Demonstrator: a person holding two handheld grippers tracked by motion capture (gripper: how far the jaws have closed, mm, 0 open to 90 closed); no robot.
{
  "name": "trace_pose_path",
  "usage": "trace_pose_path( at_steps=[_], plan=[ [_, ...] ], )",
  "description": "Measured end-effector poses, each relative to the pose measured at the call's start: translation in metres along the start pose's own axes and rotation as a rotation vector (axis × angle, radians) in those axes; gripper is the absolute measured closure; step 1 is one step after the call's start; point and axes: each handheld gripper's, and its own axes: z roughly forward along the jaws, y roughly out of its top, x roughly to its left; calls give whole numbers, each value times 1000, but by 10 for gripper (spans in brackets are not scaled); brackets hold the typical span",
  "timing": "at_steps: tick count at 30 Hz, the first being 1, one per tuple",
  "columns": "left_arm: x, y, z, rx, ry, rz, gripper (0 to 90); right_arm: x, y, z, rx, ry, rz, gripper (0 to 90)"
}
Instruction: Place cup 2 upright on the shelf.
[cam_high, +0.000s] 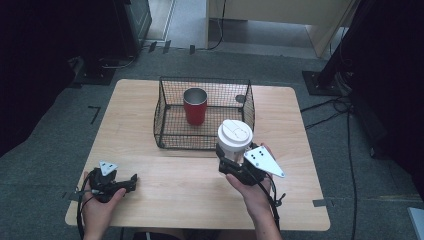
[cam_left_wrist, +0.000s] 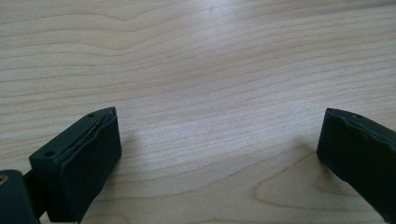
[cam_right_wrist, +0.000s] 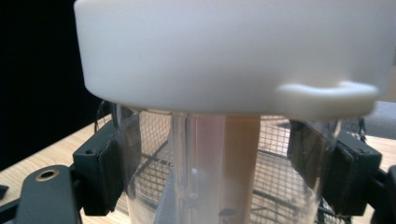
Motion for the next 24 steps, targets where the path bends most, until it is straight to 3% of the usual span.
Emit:
trace_pose_path(
  at_steps=[9,24],
  plan=[
    [0,0,0,-1,-2,2,5,4,10,8,-47,-4,1,166],
    [0,0,0,0,-4,2,5,1,24,24,-76,-42,0,166]
  ],
)
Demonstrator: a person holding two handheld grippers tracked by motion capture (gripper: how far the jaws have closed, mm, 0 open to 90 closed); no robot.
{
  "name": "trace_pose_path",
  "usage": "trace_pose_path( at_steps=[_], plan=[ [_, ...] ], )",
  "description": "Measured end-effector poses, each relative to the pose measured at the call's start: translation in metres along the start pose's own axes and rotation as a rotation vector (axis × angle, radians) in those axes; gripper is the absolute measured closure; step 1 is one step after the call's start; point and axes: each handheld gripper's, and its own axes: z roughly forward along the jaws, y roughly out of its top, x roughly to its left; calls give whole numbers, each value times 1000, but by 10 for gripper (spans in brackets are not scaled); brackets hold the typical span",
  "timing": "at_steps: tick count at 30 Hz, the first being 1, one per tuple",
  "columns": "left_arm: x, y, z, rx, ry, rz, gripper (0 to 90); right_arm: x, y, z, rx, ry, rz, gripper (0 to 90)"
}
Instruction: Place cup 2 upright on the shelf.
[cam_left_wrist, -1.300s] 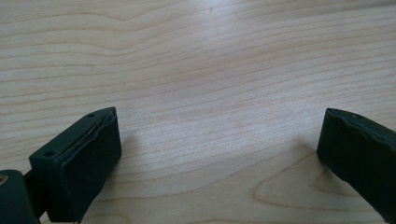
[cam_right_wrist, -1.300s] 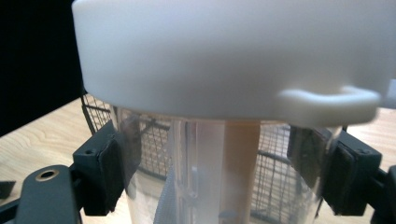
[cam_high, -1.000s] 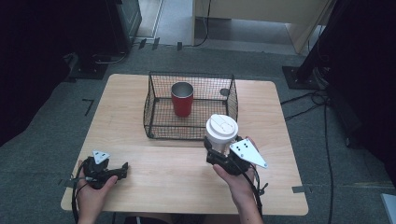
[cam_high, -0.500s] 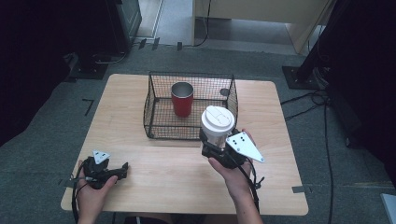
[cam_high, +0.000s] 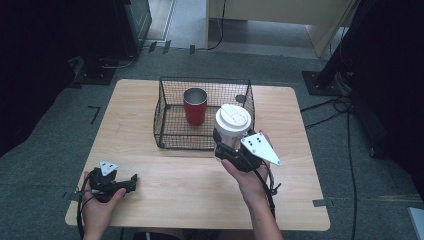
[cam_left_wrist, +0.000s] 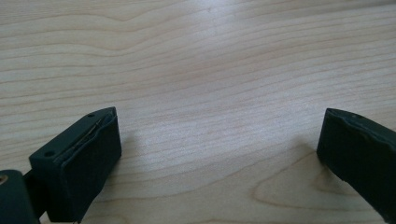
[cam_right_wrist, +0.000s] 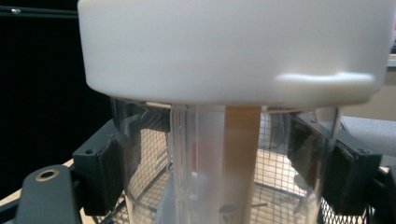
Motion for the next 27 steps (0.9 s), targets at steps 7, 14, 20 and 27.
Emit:
trace_pose_path(
  at_steps=[7,14,20,27],
  plan=[
    [0,0,0,0,0,0,5,-1,8,8,-19,-10,-7,166],
    [0,0,0,0,0,0,5,0,14,18,-34,0,-17,165],
    [0,0,0,0,-1,2,5,-1,19,28,-60,26,-2,165],
    [0,0,0,0,-2,3,5,-3,25,43,-88,24,-17,166]
  ],
)
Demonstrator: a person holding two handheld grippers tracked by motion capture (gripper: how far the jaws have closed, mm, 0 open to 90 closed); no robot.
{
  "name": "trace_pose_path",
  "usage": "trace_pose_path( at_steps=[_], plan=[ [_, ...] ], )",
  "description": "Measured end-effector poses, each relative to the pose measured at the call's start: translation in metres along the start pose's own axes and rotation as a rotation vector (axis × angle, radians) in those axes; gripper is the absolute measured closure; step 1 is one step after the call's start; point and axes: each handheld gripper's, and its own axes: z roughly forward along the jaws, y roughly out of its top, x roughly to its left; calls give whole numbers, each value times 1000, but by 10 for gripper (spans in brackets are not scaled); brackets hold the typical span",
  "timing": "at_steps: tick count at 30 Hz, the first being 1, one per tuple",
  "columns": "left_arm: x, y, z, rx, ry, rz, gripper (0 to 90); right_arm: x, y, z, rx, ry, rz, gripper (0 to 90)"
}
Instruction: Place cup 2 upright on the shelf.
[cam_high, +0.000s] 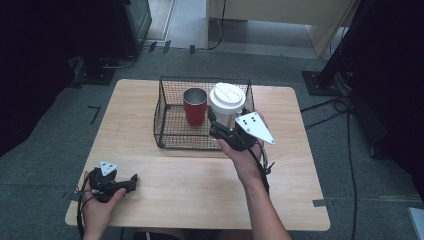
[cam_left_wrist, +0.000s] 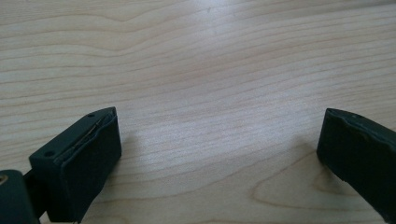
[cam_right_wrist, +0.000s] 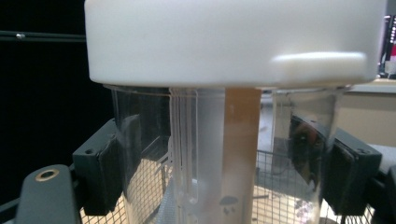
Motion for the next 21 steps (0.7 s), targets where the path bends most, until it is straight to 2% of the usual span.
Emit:
trace_pose_path(
  at_steps=[2,4,9,13,16,21],
  plan=[
    [0,0,0,0,0,0,5,0,0,4,1,-7,-10,166],
    [0,0,0,-1,-1,1,5,1,-1,10,-3,-49,-36,166],
    [0,0,0,-1,-1,1,5,-2,-6,23,14,-78,-45,166],
    [0,0,0,0,-1,1,6,-6,-10,31,9,-77,-37,166],
    [0,0,0,-1,-1,1,5,-11,-15,37,-15,-82,-31,166],
    [0,0,0,-1,-1,1,5,-21,-20,46,-14,-56,-2,166]
  ],
)
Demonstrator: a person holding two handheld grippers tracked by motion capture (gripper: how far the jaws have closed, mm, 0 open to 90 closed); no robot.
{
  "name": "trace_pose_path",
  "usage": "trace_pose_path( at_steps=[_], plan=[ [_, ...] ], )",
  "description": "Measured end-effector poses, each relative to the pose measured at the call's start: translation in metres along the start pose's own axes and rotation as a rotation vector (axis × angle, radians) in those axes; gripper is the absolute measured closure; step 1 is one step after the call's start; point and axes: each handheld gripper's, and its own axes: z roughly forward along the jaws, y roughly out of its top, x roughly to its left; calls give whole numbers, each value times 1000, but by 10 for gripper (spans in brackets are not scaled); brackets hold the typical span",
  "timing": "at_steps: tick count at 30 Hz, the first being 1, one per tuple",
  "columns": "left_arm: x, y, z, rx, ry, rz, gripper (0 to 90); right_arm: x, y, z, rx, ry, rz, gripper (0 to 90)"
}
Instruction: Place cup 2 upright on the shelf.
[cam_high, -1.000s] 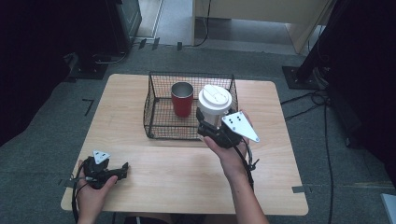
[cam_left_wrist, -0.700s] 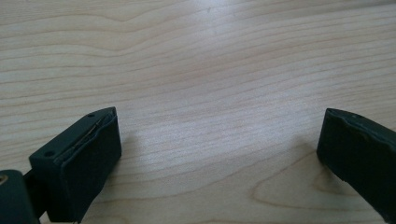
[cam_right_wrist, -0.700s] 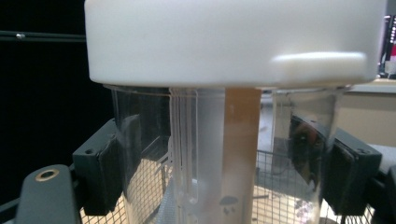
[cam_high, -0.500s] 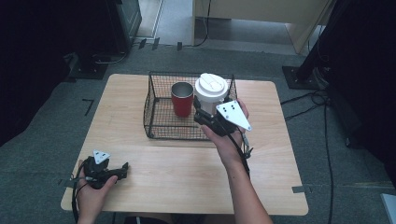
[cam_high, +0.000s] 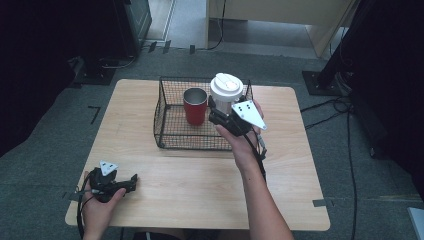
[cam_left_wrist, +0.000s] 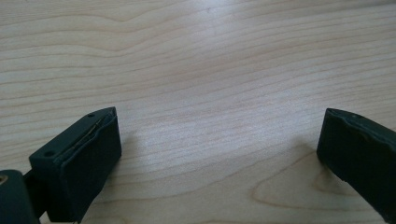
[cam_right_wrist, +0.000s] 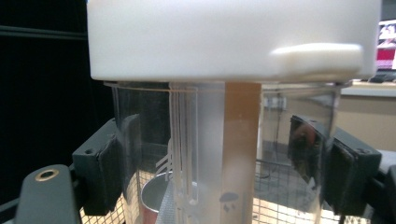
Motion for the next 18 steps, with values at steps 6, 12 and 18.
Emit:
trace_pose_path(
  at_steps=[6,12,18],
  plan=[
    [0,0,0,0,0,0,6,-8,-8,12,-15,17,24,166],
    [0,0,0,1,0,1,5,-11,-13,26,-20,15,17,166],
    [0,0,0,1,0,2,5,-14,-22,40,-30,-14,28,166]
  ],
)
